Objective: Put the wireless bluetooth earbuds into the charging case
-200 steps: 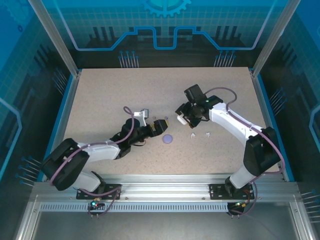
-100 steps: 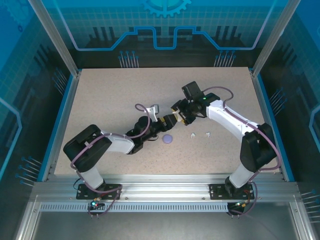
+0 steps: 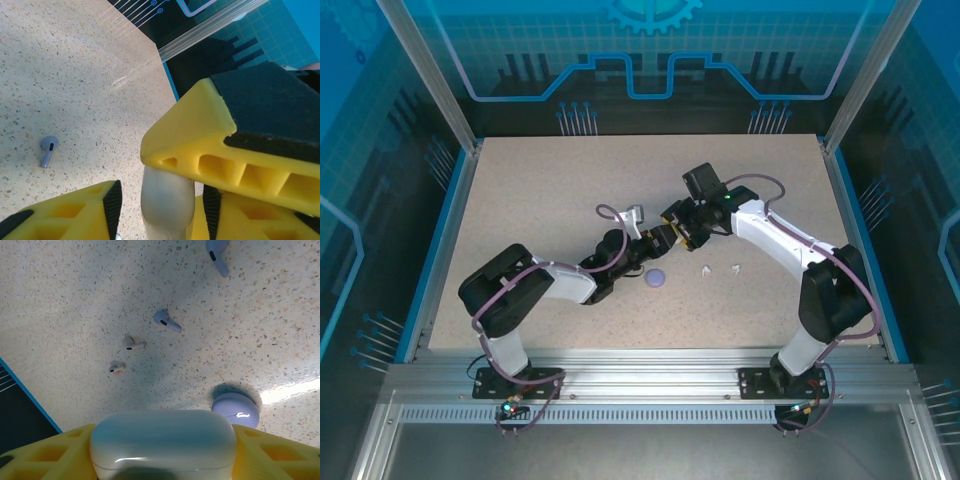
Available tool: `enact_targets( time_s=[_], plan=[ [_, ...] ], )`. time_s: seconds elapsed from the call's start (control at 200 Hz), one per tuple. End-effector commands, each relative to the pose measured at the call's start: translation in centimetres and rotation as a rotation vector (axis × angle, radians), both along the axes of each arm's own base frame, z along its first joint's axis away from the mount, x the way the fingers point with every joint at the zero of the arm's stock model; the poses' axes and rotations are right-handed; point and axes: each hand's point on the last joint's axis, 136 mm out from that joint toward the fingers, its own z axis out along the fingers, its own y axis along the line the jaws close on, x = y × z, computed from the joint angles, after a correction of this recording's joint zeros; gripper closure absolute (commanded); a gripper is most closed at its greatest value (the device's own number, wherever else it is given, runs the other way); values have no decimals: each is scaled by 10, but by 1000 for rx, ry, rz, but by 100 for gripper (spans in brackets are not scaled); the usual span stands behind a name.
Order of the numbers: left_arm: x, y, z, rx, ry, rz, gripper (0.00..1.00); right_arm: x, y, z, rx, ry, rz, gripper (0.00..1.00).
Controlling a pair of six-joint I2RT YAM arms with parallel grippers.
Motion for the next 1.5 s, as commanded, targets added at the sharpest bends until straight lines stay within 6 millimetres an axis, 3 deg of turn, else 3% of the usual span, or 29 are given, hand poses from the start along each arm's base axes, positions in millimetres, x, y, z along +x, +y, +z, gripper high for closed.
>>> enact_targets(
  time_s=[0.0, 0.32, 0.635, 0.765, 0.82, 0.915, 1.04, 1.201, 1.346, 1.441, 1.496],
  plan=[
    [5, -7, 14, -28, -42, 10, 53, 0, 7, 7, 27, -6, 0, 38],
    [5, -10, 14, -27, -42, 6, 63, 0, 7, 7, 32, -8, -2, 37],
    [5, -10, 11, -24, -34, 7, 79, 1, 8, 5, 36, -6, -1, 37],
    [5, -10, 10, -23, -32, 7, 91, 1, 10, 6, 44, -6, -1, 37],
    [5, -11, 10, -22, -32, 6, 96, 2, 10, 9, 52, -13, 1, 32],
    [3, -11, 10, -21, -27, 0, 100, 11, 5, 20, 61, -48, 6, 11],
    [-3, -7, 14, -8, -16, -34, 100, 26, -21, 54, 33, -174, 29, 5],
    [-13, 6, 31, 52, 12, -205, 100, 22, -60, 87, -54, -411, 167, 2],
    [-18, 25, 43, 122, 26, -357, 100, 0, -72, 96, -54, -673, 322, 1],
    [-20, 34, 54, 118, 11, -439, 100, -24, -67, 110, -41, -854, 428, 1],
    [-20, 37, 61, 108, 7, -478, 100, -38, -63, 105, -22, -904, 475, 1]
  ],
)
